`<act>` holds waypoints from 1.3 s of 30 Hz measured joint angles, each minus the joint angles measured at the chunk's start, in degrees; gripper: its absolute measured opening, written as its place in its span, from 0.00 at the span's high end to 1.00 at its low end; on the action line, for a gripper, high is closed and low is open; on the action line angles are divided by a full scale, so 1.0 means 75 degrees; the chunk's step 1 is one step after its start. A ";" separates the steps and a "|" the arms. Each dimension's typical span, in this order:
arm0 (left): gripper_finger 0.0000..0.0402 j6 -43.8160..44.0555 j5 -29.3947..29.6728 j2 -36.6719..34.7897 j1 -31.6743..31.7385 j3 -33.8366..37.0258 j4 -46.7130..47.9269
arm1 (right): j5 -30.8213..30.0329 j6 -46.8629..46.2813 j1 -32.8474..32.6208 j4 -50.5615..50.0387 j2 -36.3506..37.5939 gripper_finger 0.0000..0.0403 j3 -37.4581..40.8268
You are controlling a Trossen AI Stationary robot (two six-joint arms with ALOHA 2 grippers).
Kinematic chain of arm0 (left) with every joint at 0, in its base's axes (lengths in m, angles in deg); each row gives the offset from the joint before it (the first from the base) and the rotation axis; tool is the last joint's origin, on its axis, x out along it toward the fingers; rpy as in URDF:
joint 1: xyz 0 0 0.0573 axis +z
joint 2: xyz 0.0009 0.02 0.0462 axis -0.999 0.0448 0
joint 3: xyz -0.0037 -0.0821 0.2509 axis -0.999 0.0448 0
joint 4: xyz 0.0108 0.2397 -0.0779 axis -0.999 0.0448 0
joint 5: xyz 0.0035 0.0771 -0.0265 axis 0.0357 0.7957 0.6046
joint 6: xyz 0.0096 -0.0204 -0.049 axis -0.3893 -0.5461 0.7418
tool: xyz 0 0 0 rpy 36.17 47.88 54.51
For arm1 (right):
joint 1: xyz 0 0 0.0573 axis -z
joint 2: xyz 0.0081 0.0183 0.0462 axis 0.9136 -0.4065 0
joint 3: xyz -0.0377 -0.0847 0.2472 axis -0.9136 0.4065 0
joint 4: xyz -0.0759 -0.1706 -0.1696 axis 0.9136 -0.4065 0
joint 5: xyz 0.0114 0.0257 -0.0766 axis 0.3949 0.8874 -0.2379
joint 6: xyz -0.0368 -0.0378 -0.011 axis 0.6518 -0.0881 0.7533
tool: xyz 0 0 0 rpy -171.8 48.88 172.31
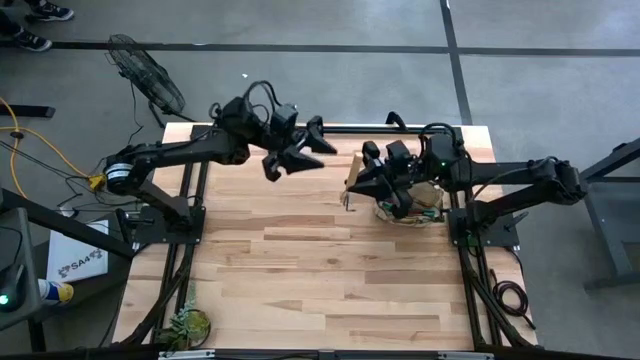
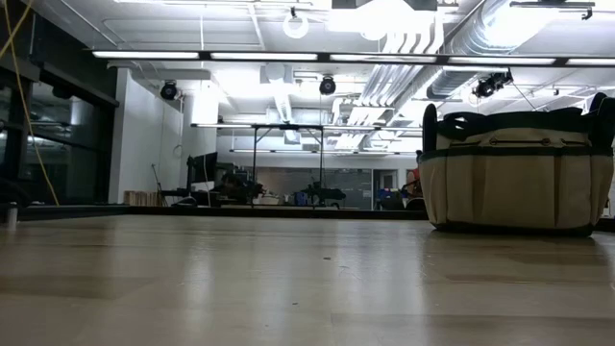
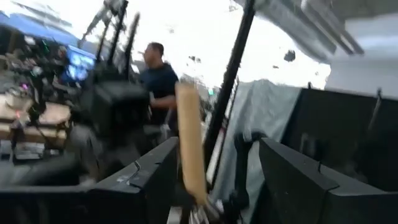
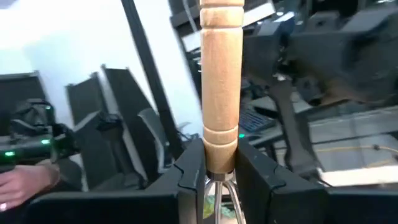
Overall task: Pick & Place Garden tools in Gardening bag
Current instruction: Put the hand rake into the gardening bag
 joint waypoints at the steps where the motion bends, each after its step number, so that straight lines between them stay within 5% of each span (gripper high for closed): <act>1: 0.45 0.0042 0.0149 0.0098 -0.0052 -0.0129 -0.0006 | 0.0172 -0.0029 0.0049 0.0061 -0.0032 0.87 0.0000; 13: 0.45 0.0429 0.0103 0.0997 -0.0121 -0.1367 0.0956 | 0.0951 -0.0237 0.0382 0.0001 -0.0082 0.87 0.0000; 39: 0.46 -0.0148 0.0200 0.1128 -0.0826 -0.1538 0.1244 | 0.0942 -0.0425 0.0505 -0.0362 -0.0278 0.87 0.0000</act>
